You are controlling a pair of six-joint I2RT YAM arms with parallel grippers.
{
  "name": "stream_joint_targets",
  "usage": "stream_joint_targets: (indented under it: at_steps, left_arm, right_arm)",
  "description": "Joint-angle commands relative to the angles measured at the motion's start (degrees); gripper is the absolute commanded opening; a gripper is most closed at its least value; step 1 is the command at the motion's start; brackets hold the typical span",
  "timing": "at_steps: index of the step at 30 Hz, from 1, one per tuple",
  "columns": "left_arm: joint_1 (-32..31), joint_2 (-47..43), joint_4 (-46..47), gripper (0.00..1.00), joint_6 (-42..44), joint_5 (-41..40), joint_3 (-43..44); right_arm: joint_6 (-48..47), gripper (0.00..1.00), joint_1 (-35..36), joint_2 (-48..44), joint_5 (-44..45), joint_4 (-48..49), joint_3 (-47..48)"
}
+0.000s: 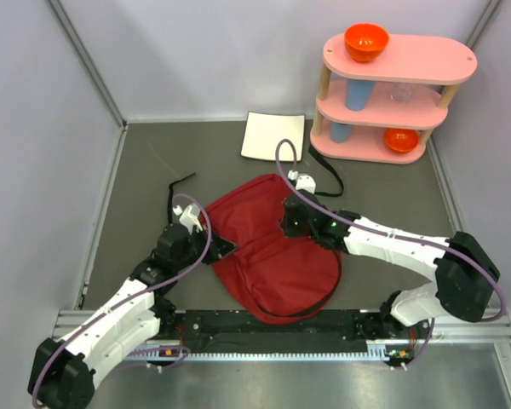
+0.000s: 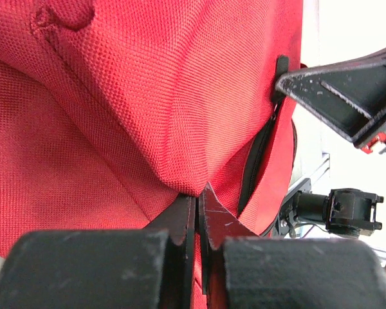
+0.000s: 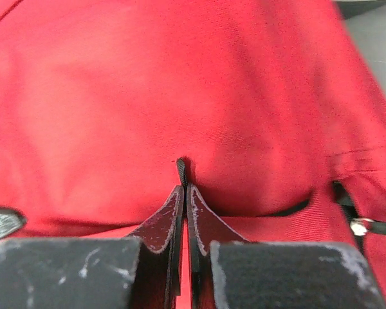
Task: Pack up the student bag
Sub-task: Zip the student bag at the center of the board.
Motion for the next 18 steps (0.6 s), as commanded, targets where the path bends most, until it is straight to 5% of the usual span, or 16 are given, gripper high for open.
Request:
stream_joint_targets:
  at_steps: [1,18]
  left_arm:
    - [1.7,-2.6,-3.3,0.00,2.5,1.2,2.3]
    - [5.2,-3.3,-4.8,0.00,3.8,3.9,2.5]
  right_arm:
    - [-0.8,0.00,-5.3,-3.8,5.5,1.8,-2.0]
    - [-3.0,0.00,-16.4,-2.5,2.4,7.0,-5.4]
